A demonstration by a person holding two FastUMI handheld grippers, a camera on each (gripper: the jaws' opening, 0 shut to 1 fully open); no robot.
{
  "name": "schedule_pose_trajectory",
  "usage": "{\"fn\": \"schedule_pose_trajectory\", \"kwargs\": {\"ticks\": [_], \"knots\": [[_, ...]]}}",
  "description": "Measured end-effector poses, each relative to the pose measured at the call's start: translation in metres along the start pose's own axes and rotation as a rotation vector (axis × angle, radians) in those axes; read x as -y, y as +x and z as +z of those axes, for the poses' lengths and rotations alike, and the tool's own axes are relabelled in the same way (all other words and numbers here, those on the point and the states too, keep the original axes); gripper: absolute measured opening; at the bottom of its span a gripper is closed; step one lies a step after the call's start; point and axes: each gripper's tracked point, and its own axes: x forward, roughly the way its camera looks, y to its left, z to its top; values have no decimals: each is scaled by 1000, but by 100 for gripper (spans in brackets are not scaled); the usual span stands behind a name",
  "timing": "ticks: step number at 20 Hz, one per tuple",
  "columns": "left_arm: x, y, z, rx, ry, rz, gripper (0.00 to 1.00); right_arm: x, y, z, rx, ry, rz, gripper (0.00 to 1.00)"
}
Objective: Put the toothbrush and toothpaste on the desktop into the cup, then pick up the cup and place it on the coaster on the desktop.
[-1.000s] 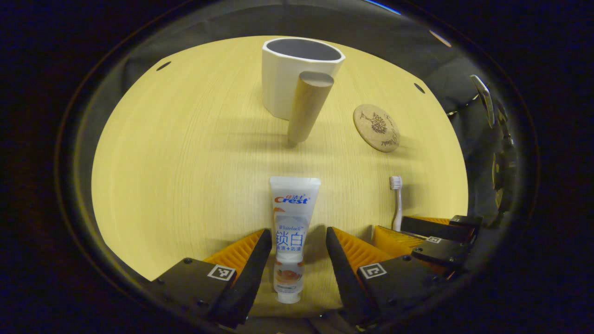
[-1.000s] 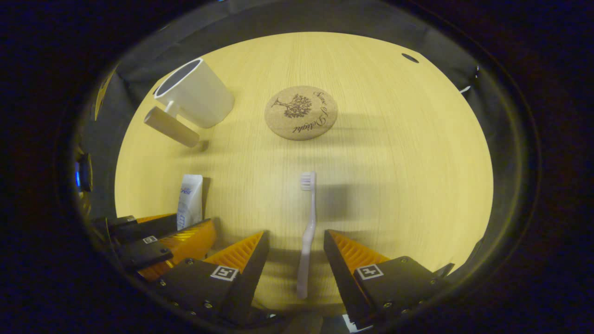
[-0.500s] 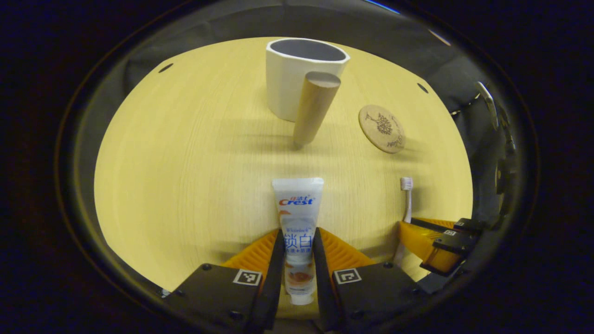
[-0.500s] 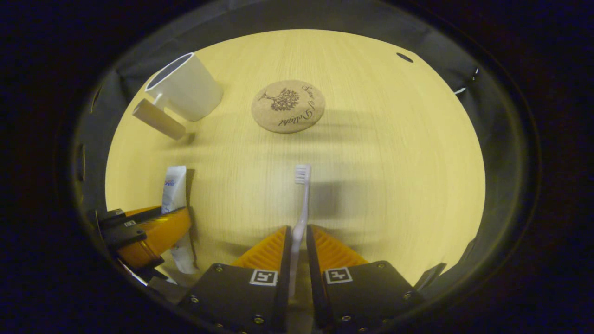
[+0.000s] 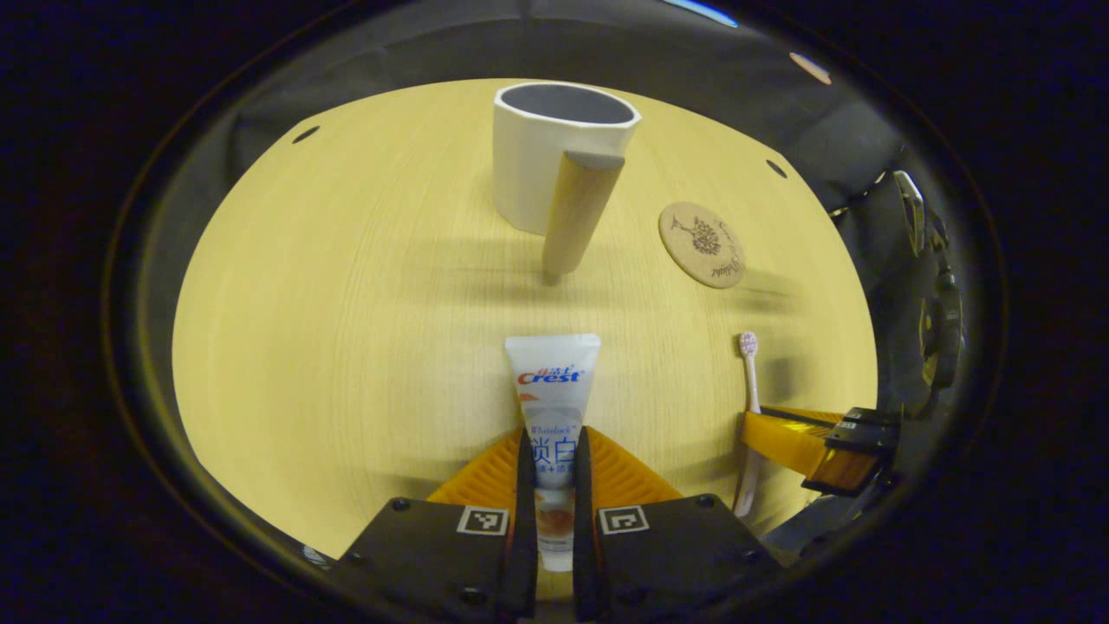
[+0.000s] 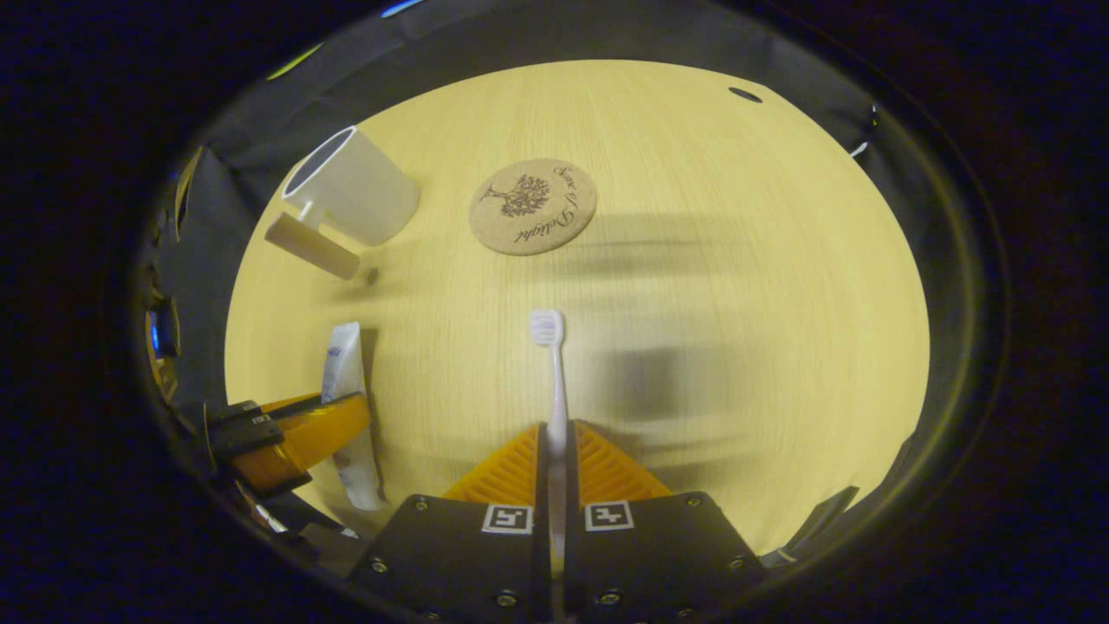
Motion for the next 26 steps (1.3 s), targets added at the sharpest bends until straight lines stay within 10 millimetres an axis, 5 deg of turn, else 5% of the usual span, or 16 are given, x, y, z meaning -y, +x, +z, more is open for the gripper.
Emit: {"fn": "schedule_pose_trajectory", "kwargs": {"ticks": [7,13,22,26], "knots": [[1,-19,16,144,-52,-49,24,-14,-23,15,142,-8,85,7],[-6,-54,46,306,-97,-70,24,-33,-61,49,299,2,191,7],[-54,-161,141,691,-106,-85,24,-61,-113,92,520,-36,313,7],[-51,-197,172,786,-73,-88,23,-68,-126,97,562,-57,333,7]]}}
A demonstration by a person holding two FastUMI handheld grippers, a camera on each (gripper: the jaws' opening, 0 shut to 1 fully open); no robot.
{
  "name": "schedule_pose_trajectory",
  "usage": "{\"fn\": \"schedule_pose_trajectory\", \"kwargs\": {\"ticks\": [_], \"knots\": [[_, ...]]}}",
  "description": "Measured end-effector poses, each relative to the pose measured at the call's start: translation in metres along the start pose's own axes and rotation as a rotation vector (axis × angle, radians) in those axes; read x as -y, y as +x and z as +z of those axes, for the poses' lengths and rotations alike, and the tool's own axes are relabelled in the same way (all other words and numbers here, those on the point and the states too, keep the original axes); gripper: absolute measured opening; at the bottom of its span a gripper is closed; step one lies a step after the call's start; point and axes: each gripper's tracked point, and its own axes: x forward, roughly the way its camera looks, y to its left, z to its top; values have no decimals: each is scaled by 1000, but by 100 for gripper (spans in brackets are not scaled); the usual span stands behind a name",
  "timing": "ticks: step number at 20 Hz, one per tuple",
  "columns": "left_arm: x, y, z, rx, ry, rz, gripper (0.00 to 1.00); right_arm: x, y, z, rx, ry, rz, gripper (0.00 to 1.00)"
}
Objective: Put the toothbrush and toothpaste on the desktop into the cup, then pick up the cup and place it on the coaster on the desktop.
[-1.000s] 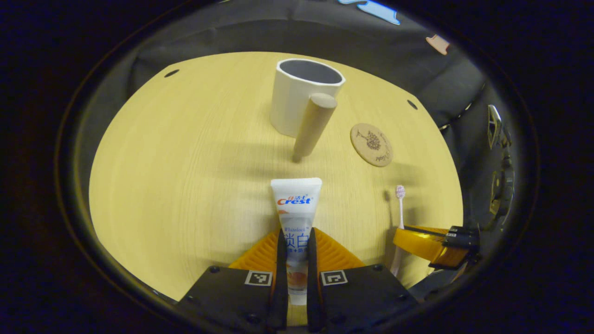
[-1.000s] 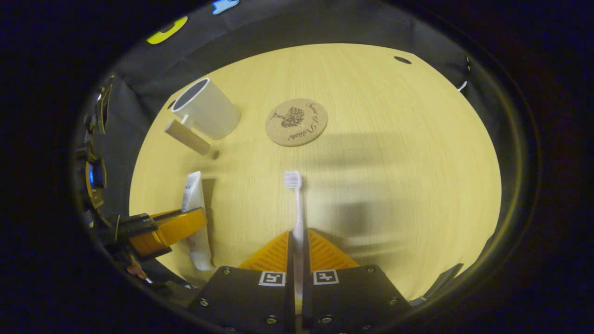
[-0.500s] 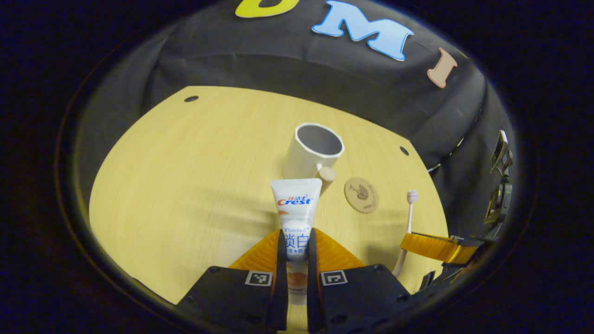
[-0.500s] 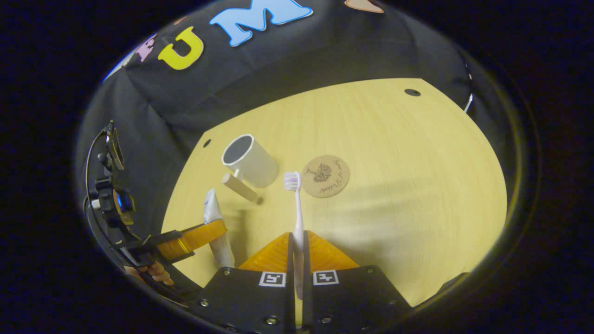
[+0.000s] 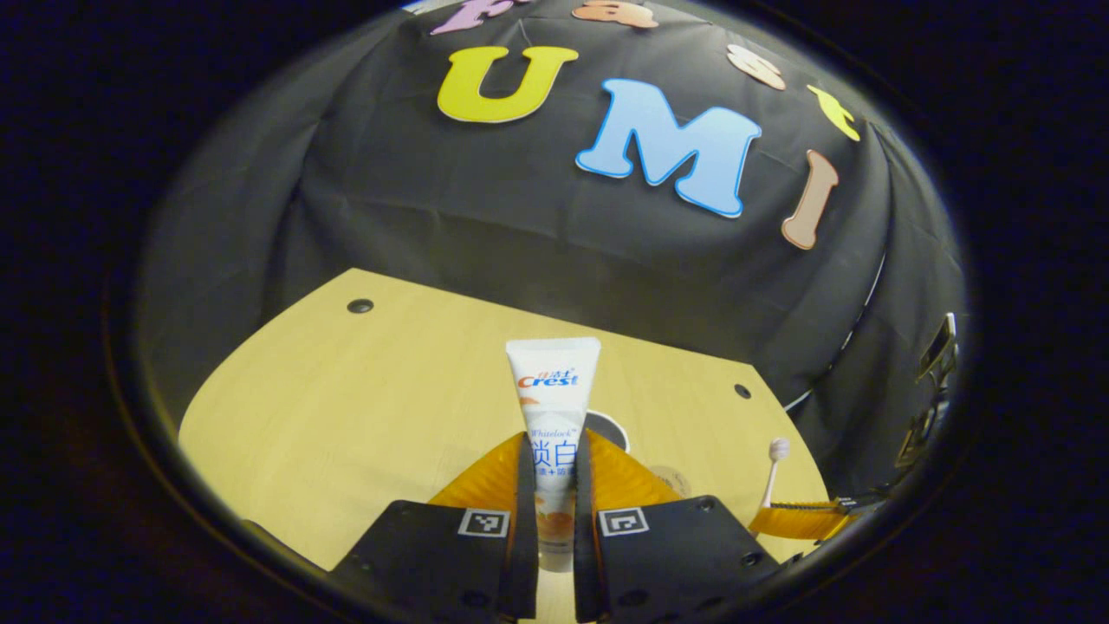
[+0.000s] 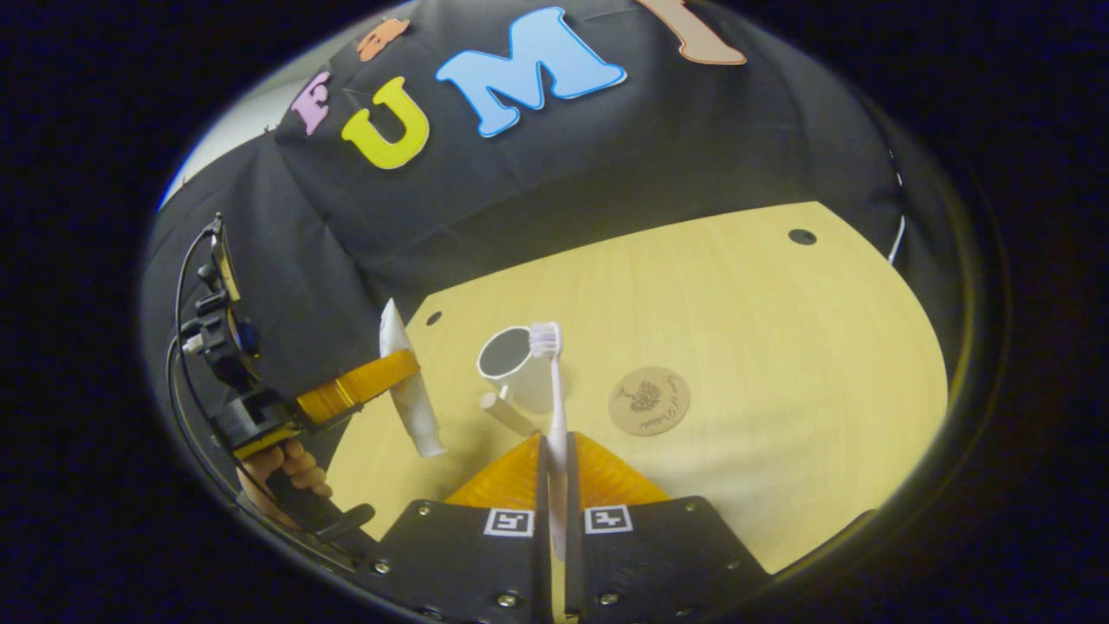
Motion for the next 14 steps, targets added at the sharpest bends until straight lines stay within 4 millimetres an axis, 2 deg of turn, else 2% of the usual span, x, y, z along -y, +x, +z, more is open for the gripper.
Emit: {"fn": "schedule_pose_trajectory", "kwargs": {"ticks": [2,10,11,14], "knots": [[8,11,14,38,10,-13,23,-3,-2,2,13,-7,12,7],[29,36,59,218,29,-81,22,-13,-17,8,51,-20,36,7],[31,41,63,236,29,-91,22,-14,-20,8,53,-23,34,10],[31,60,65,250,37,-101,22,-15,-26,6,57,-33,15,10]]}}
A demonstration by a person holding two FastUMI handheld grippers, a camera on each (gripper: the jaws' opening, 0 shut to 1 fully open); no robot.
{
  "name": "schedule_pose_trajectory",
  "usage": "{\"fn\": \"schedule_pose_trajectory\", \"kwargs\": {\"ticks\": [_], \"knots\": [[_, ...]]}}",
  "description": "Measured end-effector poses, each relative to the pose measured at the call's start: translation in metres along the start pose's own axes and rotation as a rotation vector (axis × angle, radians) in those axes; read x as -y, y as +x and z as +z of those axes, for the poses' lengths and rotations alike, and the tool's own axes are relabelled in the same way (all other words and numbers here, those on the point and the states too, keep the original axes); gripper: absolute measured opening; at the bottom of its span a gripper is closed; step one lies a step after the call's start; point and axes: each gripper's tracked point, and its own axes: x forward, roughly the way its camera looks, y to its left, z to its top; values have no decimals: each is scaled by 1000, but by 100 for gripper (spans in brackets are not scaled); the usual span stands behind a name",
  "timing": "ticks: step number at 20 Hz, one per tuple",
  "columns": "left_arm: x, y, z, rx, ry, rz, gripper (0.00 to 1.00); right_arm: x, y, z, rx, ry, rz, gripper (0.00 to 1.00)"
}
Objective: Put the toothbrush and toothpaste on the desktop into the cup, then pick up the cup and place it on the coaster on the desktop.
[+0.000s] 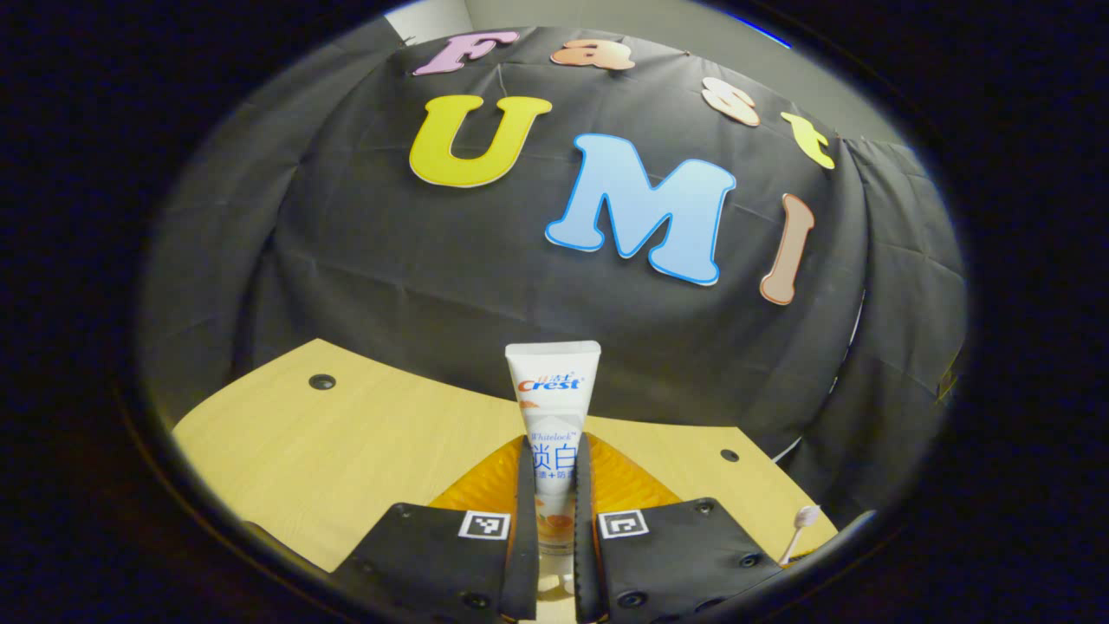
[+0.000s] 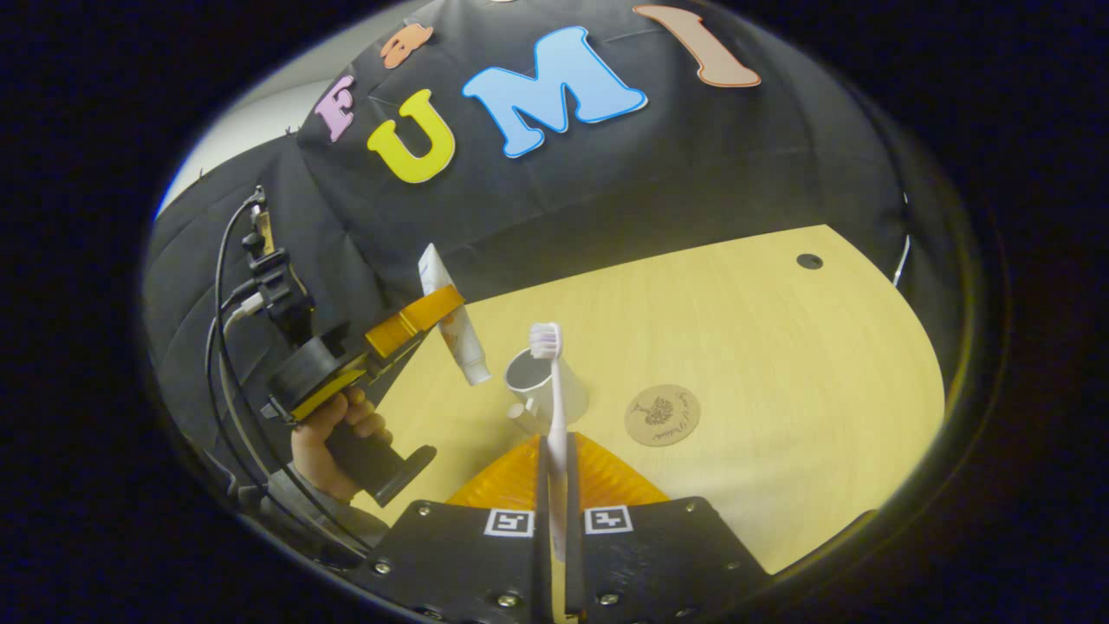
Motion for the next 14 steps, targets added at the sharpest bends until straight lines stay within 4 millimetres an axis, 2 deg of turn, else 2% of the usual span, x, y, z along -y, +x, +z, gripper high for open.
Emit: {"fn": "schedule_pose_trajectory", "kwargs": {"ticks": [1,3,4,6,7,11,12,14], "knots": [[0,5,0,2,5,-4,22,1,-2,-1,2,0,-7,7],[1,16,-1,8,12,-16,22,1,-7,-3,10,14,-20,10],[3,20,-3,8,13,-23,23,2,-9,-2,15,25,-26,7],[5,32,-12,-7,10,-31,22,4,-11,-2,20,49,-36,7],[5,38,-17,-17,7,-35,22,6,-11,-3,21,59,-44,10],[1,57,-41,-70,21,-34,23,9,-13,-3,20,67,-71,10],[1,60,-45,-84,28,-36,23,9,-12,-2,20,66,-73,7],[-3,63,-55,-112,37,-31,26,9,-10,-3,17,67,-74,7]]}}
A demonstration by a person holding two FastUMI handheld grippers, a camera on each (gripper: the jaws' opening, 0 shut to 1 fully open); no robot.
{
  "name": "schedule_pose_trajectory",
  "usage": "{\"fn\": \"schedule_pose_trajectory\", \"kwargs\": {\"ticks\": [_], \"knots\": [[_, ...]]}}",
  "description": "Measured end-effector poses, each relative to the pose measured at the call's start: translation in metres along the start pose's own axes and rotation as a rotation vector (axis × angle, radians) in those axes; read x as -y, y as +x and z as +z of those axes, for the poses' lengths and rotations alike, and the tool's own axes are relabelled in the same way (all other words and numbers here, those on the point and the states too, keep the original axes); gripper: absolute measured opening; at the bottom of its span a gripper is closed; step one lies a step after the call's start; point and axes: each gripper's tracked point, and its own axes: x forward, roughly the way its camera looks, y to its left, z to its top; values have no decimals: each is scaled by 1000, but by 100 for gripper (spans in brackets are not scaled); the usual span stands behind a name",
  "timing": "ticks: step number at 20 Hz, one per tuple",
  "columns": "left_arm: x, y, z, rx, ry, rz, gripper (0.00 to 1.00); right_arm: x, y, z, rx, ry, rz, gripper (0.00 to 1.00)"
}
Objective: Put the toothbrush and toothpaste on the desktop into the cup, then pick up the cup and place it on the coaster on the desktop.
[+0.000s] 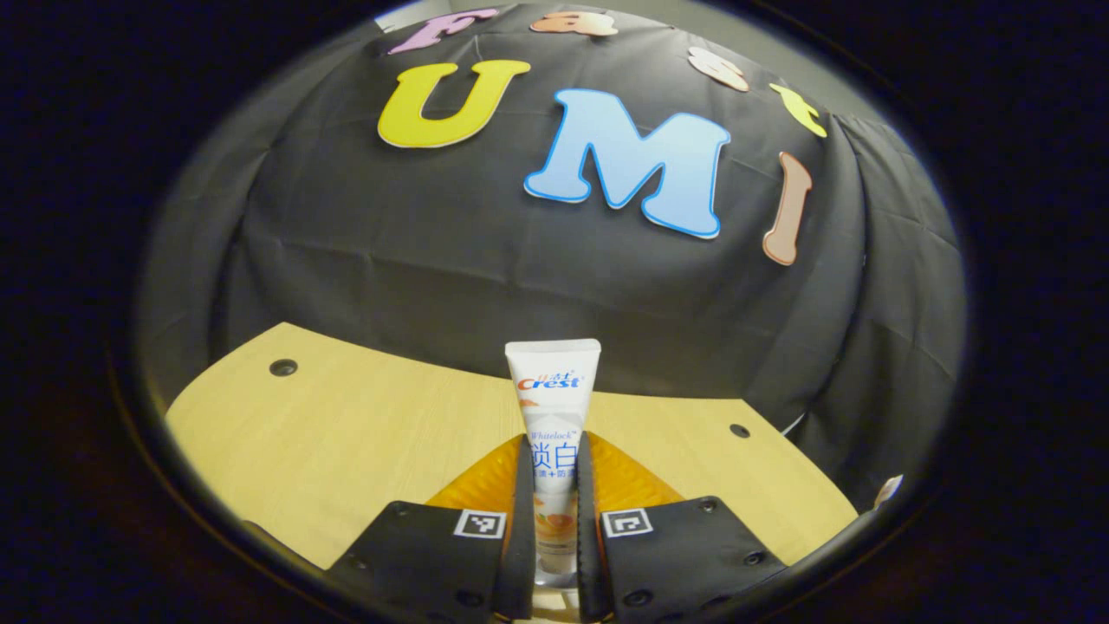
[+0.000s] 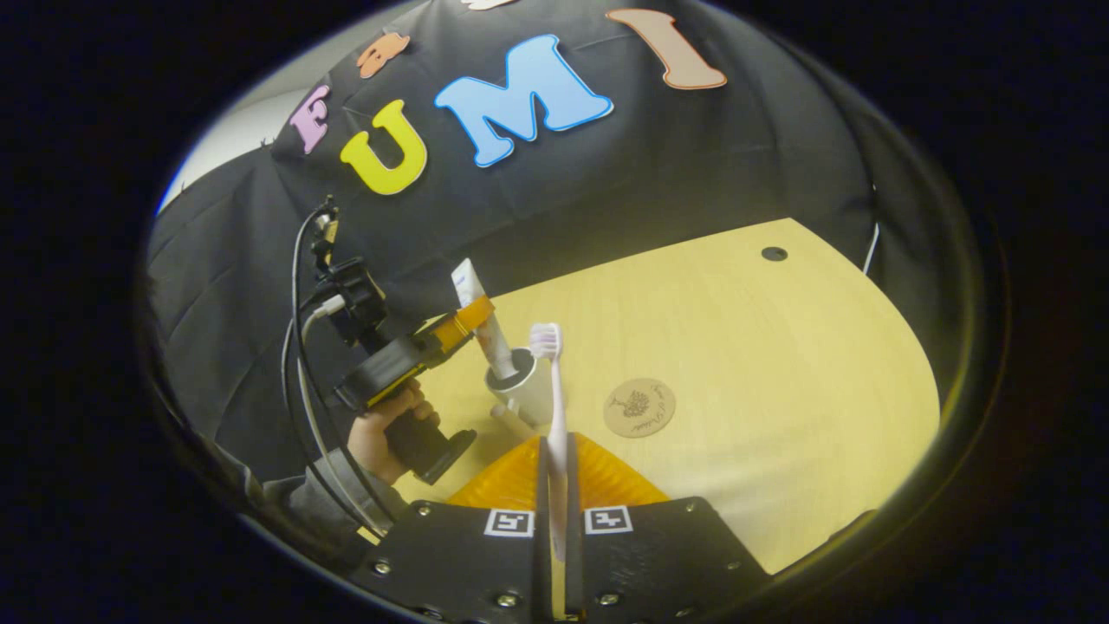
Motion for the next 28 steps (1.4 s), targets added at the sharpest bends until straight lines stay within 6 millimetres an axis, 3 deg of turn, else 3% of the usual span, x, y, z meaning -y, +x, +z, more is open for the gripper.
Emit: {"fn": "schedule_pose_trajectory", "kwargs": {"ticks": [2,9,11,12,13,14,16,18,24,25,26,27,28], "knots": [[-2,0,-10,-31,-8,4,32,-2,2,0,-4,-1,4,10],[1,-15,-37,-113,-15,-31,33,-8,11,4,-18,-19,18,10],[2,-19,-43,-128,-22,-37,53,-12,13,10,-10,-27,28,7],[0,-22,-42,-125,-21,-33,68,-14,15,14,-4,-32,35,7],[-1,-24,-41,-122,-18,-31,68,-16,18,18,2,-40,40,7],[1,-28,-40,-123,-18,-37,59,-19,20,23,8,-48,47,7],[1,-34,-39,-129,-17,-39,73,-25,26,37,31,-61,63,7],[-1,-45,-38,-131,-30,-36,82,-32,36,52,61,-72,77,7],[-6,-88,-39,-145,-16,-22,82,-49,75,89,123,-92,113,7],[-8,-94,-39,-148,-6,-18,89,-52,84,92,129,-89,119,7],[-9,-102,-42,-154,1,-15,83,-54,90,96,134,-86,126,6],[-9,-107,-45,-160,4,-17,83,-56,97,98,137,-82,130,6],[-10,-113,-46,-168,9,-12,91,-58,103,99,139,-78,135,6]]}}
